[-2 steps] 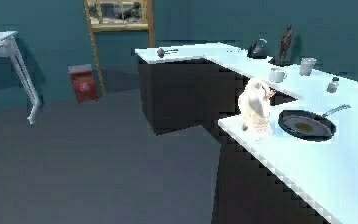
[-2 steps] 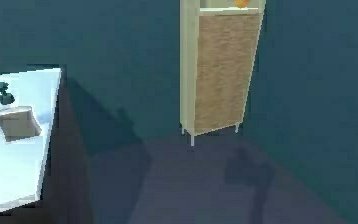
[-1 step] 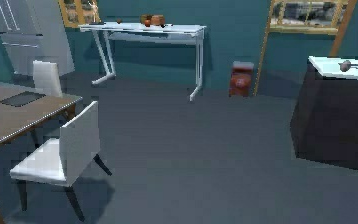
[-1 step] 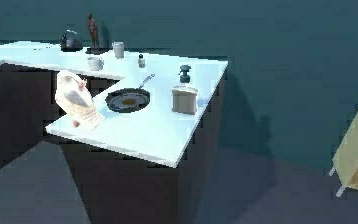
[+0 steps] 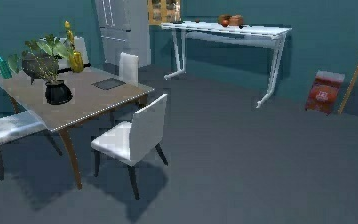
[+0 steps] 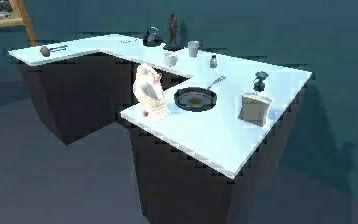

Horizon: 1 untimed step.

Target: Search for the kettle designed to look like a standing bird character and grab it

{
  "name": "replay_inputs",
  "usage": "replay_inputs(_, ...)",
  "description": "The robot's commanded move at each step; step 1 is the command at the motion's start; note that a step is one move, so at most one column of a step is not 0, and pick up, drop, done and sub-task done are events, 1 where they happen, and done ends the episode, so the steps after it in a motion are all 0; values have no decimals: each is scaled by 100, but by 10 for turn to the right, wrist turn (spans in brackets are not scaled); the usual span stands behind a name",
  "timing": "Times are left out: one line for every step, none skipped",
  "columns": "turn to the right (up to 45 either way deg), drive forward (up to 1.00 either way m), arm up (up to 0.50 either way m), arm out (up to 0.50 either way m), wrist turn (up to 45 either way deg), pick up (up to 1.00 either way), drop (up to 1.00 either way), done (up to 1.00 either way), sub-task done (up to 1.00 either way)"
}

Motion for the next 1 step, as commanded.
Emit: replay_inputs(0, 0, 50, 0, 0, 0, 0, 0, 0)
